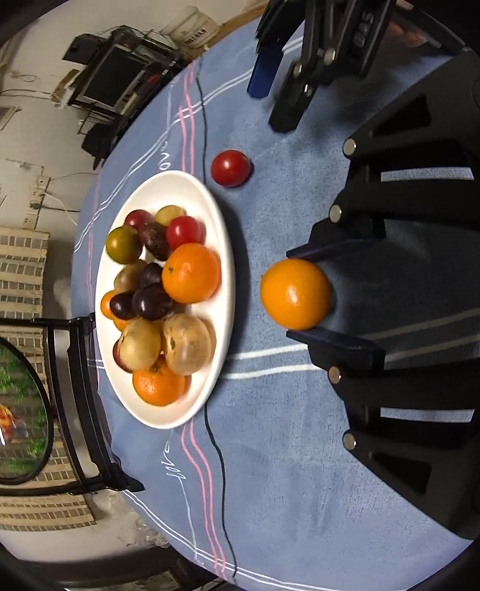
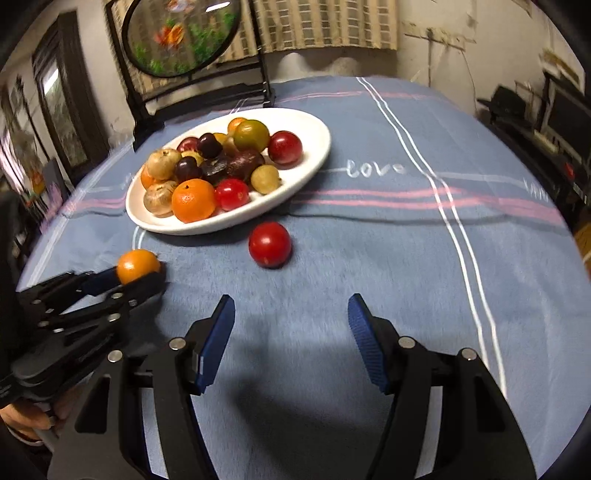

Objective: Organize fruits
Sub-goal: 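Grasp a tangerine with the left gripper while the right grasps a red plum, then place the tangerine on the plate with the left gripper while the right places the red plum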

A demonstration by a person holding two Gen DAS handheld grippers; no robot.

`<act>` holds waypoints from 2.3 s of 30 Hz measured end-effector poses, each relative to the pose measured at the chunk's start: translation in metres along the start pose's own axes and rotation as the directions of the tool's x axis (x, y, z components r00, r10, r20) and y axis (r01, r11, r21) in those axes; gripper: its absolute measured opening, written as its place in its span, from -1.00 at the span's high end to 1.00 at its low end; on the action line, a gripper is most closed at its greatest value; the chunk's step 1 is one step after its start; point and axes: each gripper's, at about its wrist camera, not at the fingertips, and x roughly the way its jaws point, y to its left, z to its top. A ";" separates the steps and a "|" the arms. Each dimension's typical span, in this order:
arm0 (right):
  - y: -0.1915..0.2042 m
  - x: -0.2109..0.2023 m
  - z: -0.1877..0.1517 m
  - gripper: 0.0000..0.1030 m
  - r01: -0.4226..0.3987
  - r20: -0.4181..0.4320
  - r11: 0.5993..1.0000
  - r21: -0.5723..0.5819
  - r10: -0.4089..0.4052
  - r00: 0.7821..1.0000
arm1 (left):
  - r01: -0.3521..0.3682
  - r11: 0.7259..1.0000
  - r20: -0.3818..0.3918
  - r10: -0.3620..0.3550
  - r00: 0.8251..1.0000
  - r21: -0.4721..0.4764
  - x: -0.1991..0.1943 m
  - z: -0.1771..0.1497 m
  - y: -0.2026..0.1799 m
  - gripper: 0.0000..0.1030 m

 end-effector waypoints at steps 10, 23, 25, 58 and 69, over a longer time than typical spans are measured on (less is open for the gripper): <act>0.021 0.050 0.030 -0.07 0.014 -0.071 0.997 -0.071 -0.019 0.997 | 0.038 0.998 -0.021 -0.039 0.999 -0.040 -0.001 0.000 0.009 0.28; 0.010 0.037 0.025 0.41 0.013 -0.030 1.000 -0.024 -0.013 0.999 | 0.020 0.999 -0.031 -0.021 0.999 -0.045 0.001 -0.002 0.012 0.28; 0.009 0.026 0.022 0.41 0.008 -0.007 1.000 -0.018 -0.008 1.000 | 0.019 0.999 -0.028 -0.020 0.999 -0.036 0.001 -0.002 0.009 0.28; 0.008 0.019 0.123 0.40 -0.090 0.159 0.994 -0.065 0.100 0.982 | 0.029 0.998 -0.004 -0.029 1.000 -0.052 0.031 0.140 0.003 0.28; 0.012 0.083 0.169 0.39 -0.074 0.064 0.996 -0.053 0.077 0.995 | -0.024 0.991 -0.024 0.021 1.000 -0.129 0.059 0.155 0.029 0.29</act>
